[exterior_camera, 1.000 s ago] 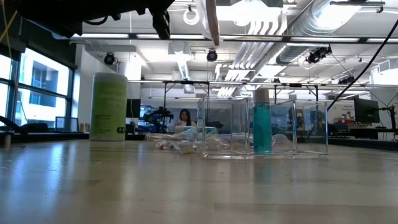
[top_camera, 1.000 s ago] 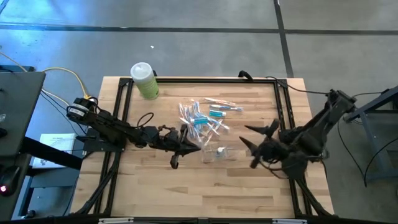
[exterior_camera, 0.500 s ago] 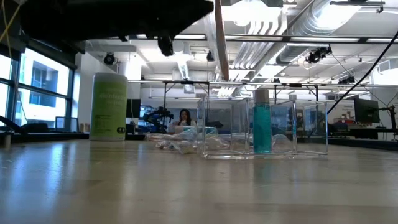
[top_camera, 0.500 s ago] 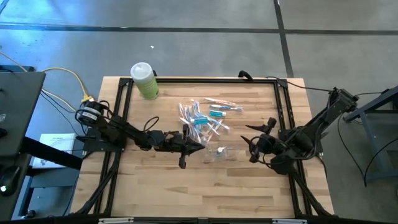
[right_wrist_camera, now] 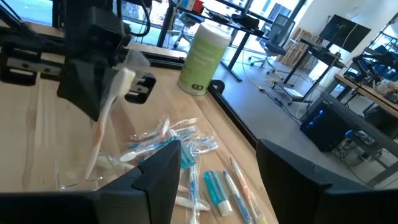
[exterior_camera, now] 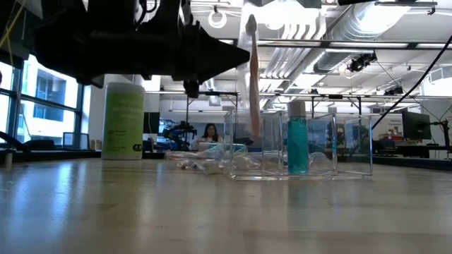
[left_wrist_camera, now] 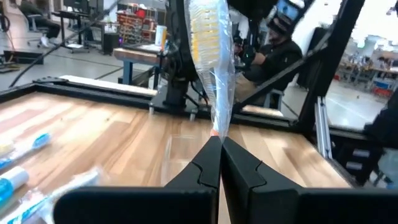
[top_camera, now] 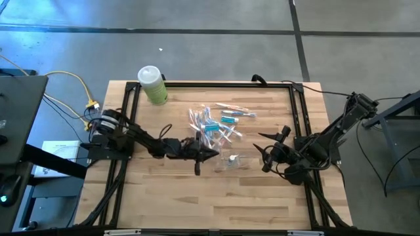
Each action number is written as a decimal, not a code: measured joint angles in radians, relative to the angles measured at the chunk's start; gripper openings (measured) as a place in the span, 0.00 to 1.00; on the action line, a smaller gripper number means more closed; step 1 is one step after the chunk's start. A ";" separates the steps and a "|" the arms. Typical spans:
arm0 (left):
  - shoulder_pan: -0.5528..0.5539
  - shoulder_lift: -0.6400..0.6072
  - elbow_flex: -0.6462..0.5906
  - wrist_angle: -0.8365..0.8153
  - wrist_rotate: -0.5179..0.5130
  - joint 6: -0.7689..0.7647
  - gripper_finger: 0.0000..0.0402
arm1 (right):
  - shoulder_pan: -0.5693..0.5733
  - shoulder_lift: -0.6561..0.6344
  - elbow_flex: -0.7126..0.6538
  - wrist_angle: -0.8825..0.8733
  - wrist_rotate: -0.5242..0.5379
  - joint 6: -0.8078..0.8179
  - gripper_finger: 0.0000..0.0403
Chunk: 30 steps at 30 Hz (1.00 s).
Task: Pick & Place toothbrushing station
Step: Put the orange toothbrush into the transparent organizer
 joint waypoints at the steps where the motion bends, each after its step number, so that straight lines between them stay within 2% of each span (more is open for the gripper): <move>1: -0.002 0.005 0.000 0.001 0.000 0.002 0.01 | 0.000 0.000 0.000 0.000 0.000 0.000 0.50; 21: 0.008 0.014 0.000 -0.057 -0.002 0.015 0.01 | 0.000 0.001 0.000 -0.001 -0.025 -0.011 0.50; 30: 0.008 0.014 0.000 -0.056 -0.001 0.012 0.01 | 0.000 0.001 0.000 -0.001 -0.087 -0.008 0.50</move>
